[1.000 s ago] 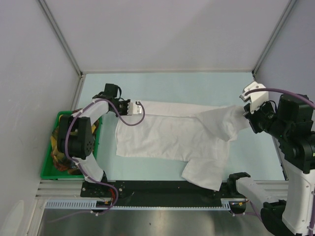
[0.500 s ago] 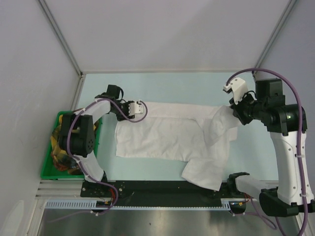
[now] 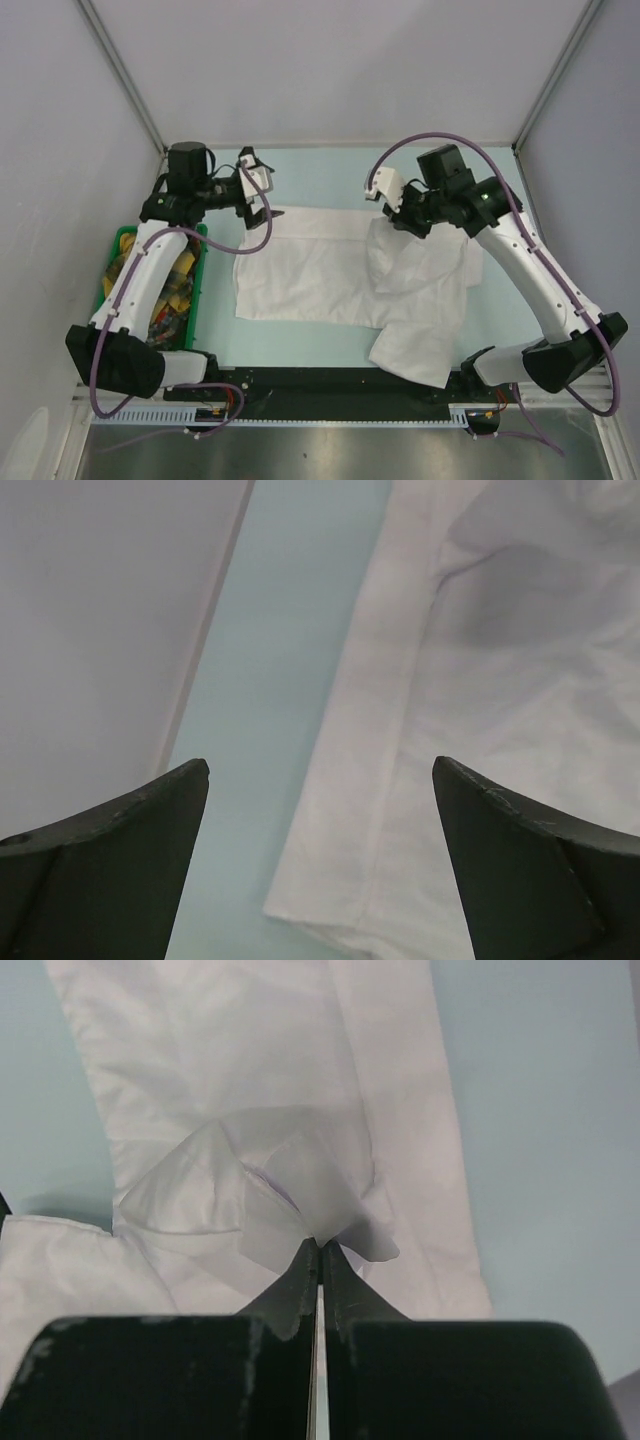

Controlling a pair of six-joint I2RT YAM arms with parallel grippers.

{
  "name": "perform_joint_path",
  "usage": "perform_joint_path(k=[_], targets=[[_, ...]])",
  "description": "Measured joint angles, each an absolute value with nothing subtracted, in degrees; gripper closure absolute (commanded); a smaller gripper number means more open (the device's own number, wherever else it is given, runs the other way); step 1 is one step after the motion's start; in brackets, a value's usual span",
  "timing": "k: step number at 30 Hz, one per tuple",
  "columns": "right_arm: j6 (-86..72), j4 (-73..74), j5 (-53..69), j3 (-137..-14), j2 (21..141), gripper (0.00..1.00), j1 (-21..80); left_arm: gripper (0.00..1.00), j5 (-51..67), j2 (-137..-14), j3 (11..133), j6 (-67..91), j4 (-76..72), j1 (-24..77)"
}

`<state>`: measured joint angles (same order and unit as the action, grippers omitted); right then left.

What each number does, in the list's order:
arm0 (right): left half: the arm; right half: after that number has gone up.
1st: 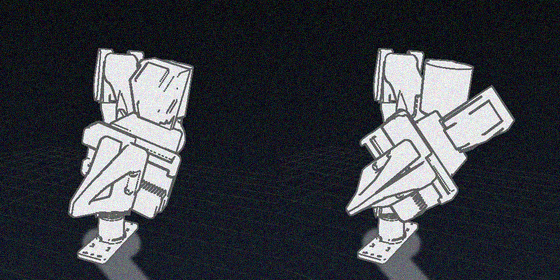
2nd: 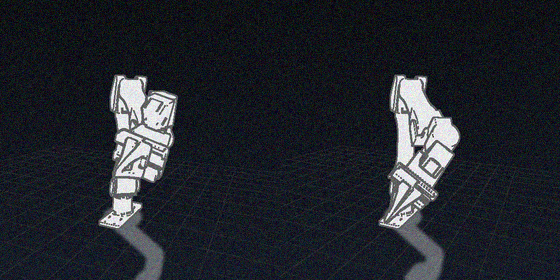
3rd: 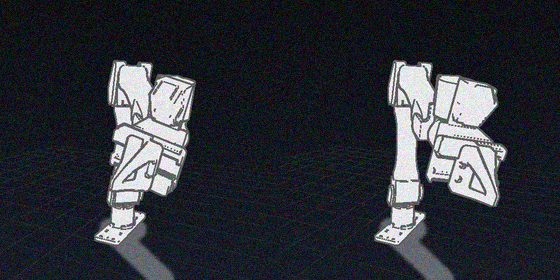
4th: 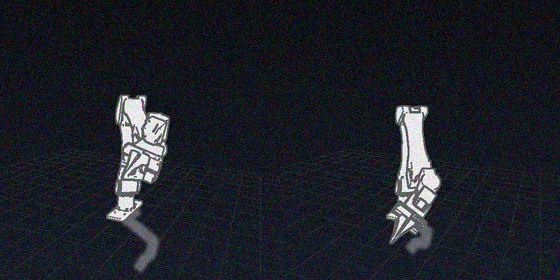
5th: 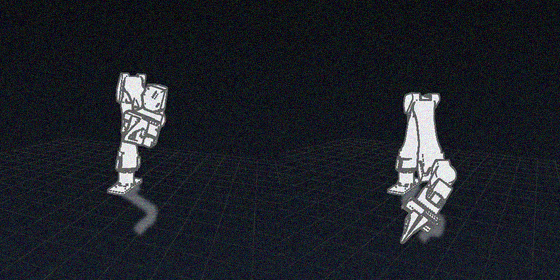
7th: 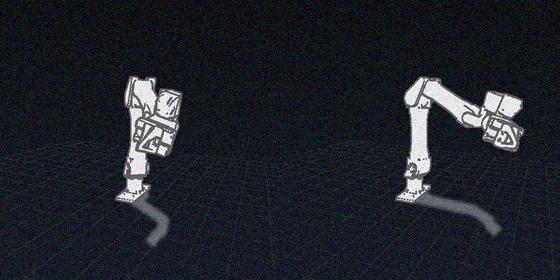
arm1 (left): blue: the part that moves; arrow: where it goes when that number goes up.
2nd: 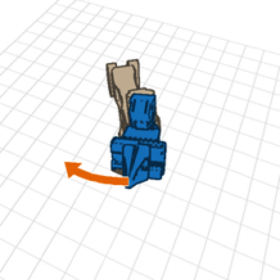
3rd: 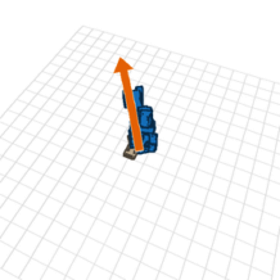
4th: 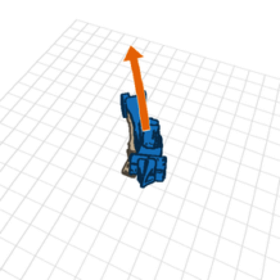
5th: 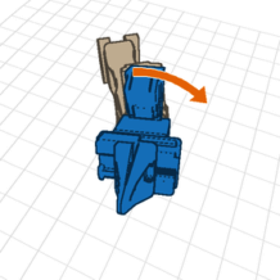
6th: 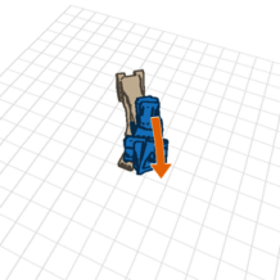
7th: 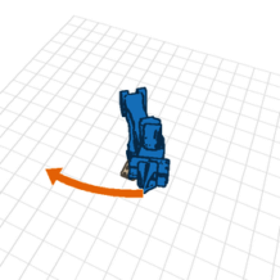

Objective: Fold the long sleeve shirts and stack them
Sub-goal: Fold the shirt

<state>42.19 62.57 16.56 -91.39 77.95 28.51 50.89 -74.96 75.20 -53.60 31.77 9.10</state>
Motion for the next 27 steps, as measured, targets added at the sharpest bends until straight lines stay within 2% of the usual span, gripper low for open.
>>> perform_joint_path(k=[4,11,15,17,21,22,23,24,26,27], targets=[[45.0,57.9,18.8,-88.7,77.8,1.00,32.4,0.01,54.3,-74.8,72.3,-49.6,28.4,15.6],[48.7,50.6,21.1,-80.3,72.4,0.98,36.0,0.01,56.0,-76.5,61.9,-34.2,9.9,28.6],[50.0,49.5,21.4,-79.6,71.2,0.96,38.2,0.05,56.2,-77.4,61.6,-27.7,1.9,33.4],[50.2,48.8,21.4,-79.6,71.0,0.93,39.1,0.15,56.0,-78.0,61.6,-24.9,-1.6,35.8],[50.0,47.6,21.2,-79.6,71.0,0.75,39.8,0.71,55.5,-79.4,61.4,-21.6,-5.0,39.1],[49.4,47.6,21.1,-79.6,71.0,0.68,39.9,1.00,54.6,-80.0,61.4,-21.2,-5.8,39.6],[48.5,48.7,21.2,-79.5,70.9,0.65,39.9,1.00,53.7,-80.8,61.6,-20.7,-7.0,39.7],[48.1,48.6,19.9,-79.4,70.8,0.53,39.9,1.00,54.2,-81.4,61.7,-19.0,-7.2,39.3],[46.6,47.6,18.2,-79.3,70.5,0.38,39.5,1.00,54.2,-83.0,62.0,-15.6,-7.5,38.8],[45.7,46.5,17.5,-79.1,70.2,0.28,38.8,1.00,54.2,-83.9,62.0,-13.1,-7.9,38.8]])
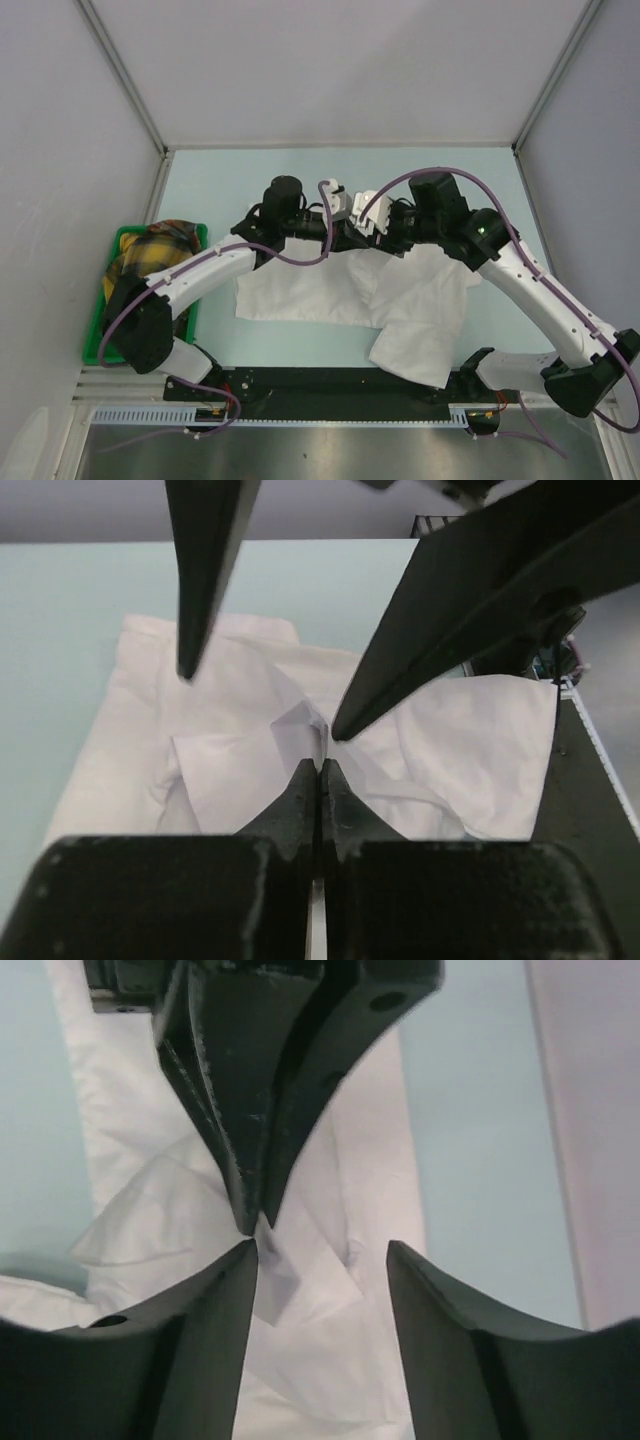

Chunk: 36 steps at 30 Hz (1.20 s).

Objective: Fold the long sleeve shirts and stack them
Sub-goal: Fold the shirt

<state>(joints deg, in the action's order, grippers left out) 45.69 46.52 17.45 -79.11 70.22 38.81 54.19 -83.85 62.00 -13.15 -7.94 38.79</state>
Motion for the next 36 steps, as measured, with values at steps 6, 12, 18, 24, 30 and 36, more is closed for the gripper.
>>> perform_joint_path(k=[6,12,18,24,30,36], targets=[[34.6,42.6,16.4,-76.4,65.1,0.16,28.9,1.00,50.5,-84.9,58.0,4.0,-19.9,36.9],[16.1,35.7,26.1,-70.2,62.2,0.13,14.7,1.00,43.5,-84.9,57.3,17.8,-30.8,35.7],[-2.2,25.6,36.3,-61.6,62.7,0.13,12.9,1.00,39.2,-84.9,57.3,25.5,-36.9,35.7],[-16.5,12.5,43.9,-58.6,67.1,0.71,12.6,0.90,37.4,-84.9,57.2,28.8,-40.1,35.7],[-21.2,7.9,49.7,-59.0,71.6,1.00,12.4,0.36,36.3,-84.1,56.2,28.2,-38.8,34.4],[-6.3,18.7,50.4,-67.1,71.6,1.00,14.8,0.04,41.4,-76.6,56.2,8.3,-23.7,28.4]])
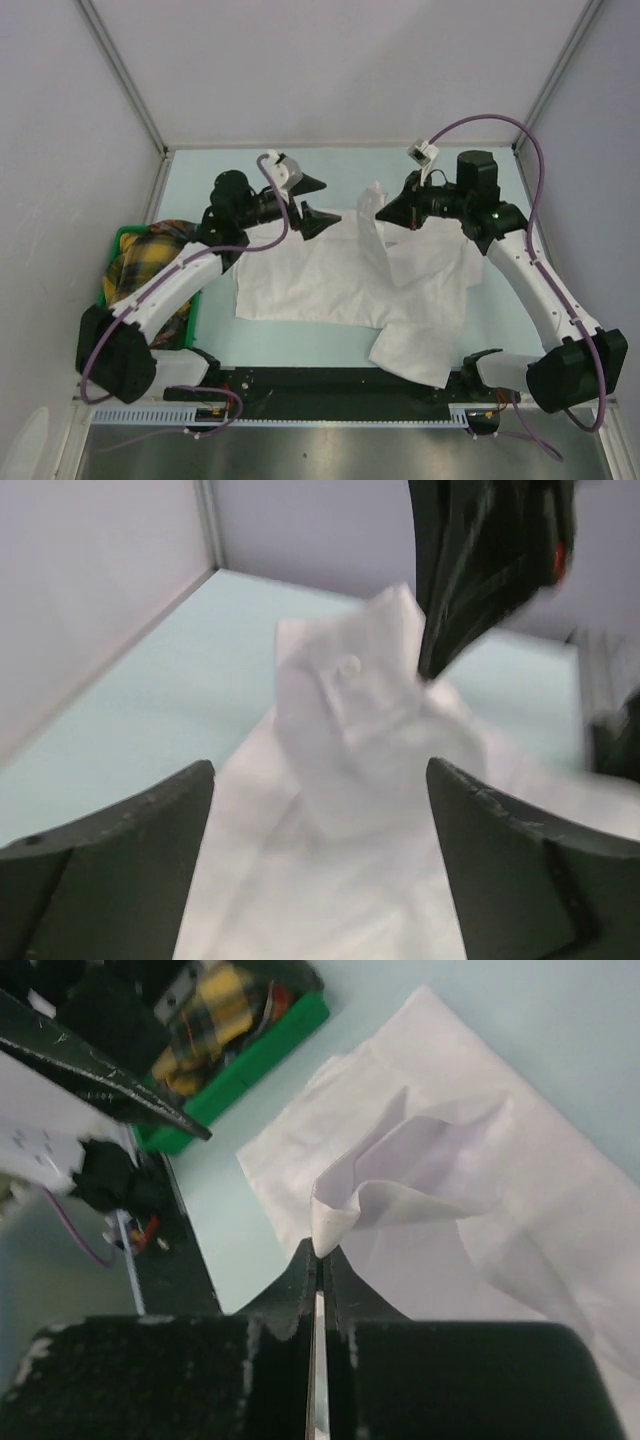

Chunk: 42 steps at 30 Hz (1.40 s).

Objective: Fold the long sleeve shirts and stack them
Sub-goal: Fold the shirt

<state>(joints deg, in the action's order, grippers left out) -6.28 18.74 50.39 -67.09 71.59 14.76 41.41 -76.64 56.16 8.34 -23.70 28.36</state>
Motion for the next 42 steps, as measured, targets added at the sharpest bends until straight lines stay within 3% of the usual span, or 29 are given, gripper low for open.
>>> perform_joint_path(k=[4,10,18,26,27,29,31,33,34,36,37,40,42], targets=[[7.8,27.1,48.6,-70.5,70.6,1.00,20.2,0.01,47.7,-68.8,57.8,-17.7,-6.1,27.7],[22.0,37.2,44.8,-71.5,70.4,1.00,27.5,0.01,51.5,-68.5,62.4,-38.4,9.4,30.8],[28.6,41.7,39.9,-71.6,69.8,1.00,33.3,0.02,51.9,-72.8,64.2,-47.2,19.0,35.5],[32.1,43.4,35.5,-71.6,67.1,1.00,37.3,0.03,51.9,-75.2,64.2,-46.2,20.7,38.6],[32.5,43.6,35.0,-71.6,66.7,1.00,38.2,0.06,51.9,-75.3,64.2,-45.6,20.7,38.8],[33.2,44.1,34.1,-71.4,65.9,1.00,39.4,0.26,51.9,-75.3,64.2,-45.0,20.7,39.2],[33.6,44.7,33.5,-71.4,65.1,1.00,40.1,0.55,52.3,-75.3,64.2,-44.4,20.8,40.0],[34.2,45.2,32.8,-71.3,64.5,1.00,40.3,0.75,52.4,-75.2,64.2,-44.1,21.2,41.1],[34.5,45.5,32.3,-71.3,64.1,1.00,40.3,0.94,52.6,-75.0,64.1,-43.9,21.2,41.5],[34.6,46.1,31.5,-71.1,63.3,0.90,40.3,1.00,52.7,-74.1,63.5,-43.9,21.5,42.7],[34.4,46.3,31.2,-71.1,63.0,0.75,40.3,1.00,52.6,-73.3,63.0,-44.0,21.5,43.5],[33.0,46.7,30.3,-71.1,61.9,0.47,40.1,1.00,51.3,-70.3,61.1,-44.1,21.5,46.9],[32.2,47.1,30.0,-70.9,60.2,0.40,36.7,1.00,50.7,-68.3,59.7,-43.7,21.5,49.5]])
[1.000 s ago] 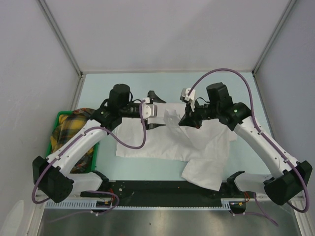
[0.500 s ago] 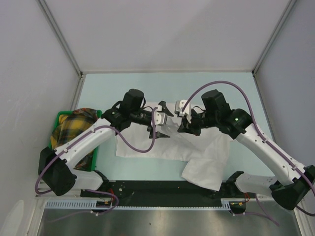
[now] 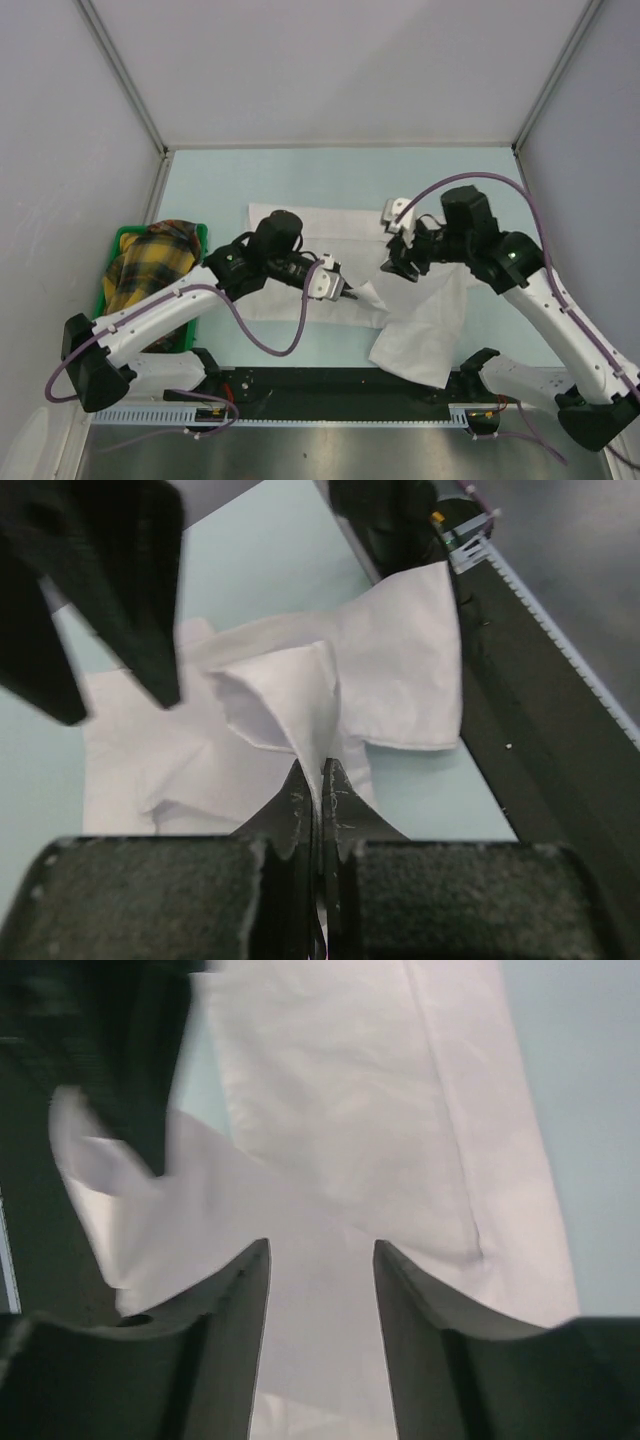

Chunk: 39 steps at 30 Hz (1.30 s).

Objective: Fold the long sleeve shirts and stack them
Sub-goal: Fold the shirt

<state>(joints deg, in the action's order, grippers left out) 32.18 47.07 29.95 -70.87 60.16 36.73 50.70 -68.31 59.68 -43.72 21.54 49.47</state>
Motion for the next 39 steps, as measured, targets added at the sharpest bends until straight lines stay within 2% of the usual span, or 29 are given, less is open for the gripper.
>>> perform_joint_path(k=[4,5,8,10,16,22,26,30,33,39], targets=[[31.4,47.5,31.7,-70.3,56.2,0.20,19.7,1.00,49.5,-68.0,59.3,-41.4,20.6,54.0],[31.5,47.8,32.8,-70.3,55.9,0.20,15.1,1.00,49.1,-68.4,59.3,-40.3,19.8,55.1],[31.8,48.4,36.3,-70.3,57.3,0.25,4.9,1.00,47.8,-69.9,59.2,-37.6,17.1,58.5],[31.5,48.6,38.3,-70.3,60.4,0.32,0.4,1.00,46.9,-70.8,59.2,-35.7,14.4,61.4],[27.5,45.8,40.9,-70.4,78.0,0.48,-6.1,1.00,46.1,-72.9,59.2,-31.5,10.5,64.6],[22.4,43.5,42.3,-72.2,95.2,0.52,-8.1,1.00,46.7,-72.8,59.2,-28.9,9.4,64.6],[19.6,41.3,43.6,-74.6,101.6,0.63,-6.2,1.00,47.1,-72.8,59.2,-25.9,8.4,62.8],[15.6,37.8,45.4,-75.2,103.9,0.78,-2.5,1.00,47.2,-74.1,60.3,-24.4,8.0,59.4],[12.6,34.6,46.1,-76.2,105.4,0.83,0.8,1.00,47.4,-76.0,62.1,-24.8,8.3,59.1],[10.9,31.8,47.1,-76.2,110.3,0.82,7.4,1.00,48.2,-78.3,66.8,-23.5,8.3,58.0]])
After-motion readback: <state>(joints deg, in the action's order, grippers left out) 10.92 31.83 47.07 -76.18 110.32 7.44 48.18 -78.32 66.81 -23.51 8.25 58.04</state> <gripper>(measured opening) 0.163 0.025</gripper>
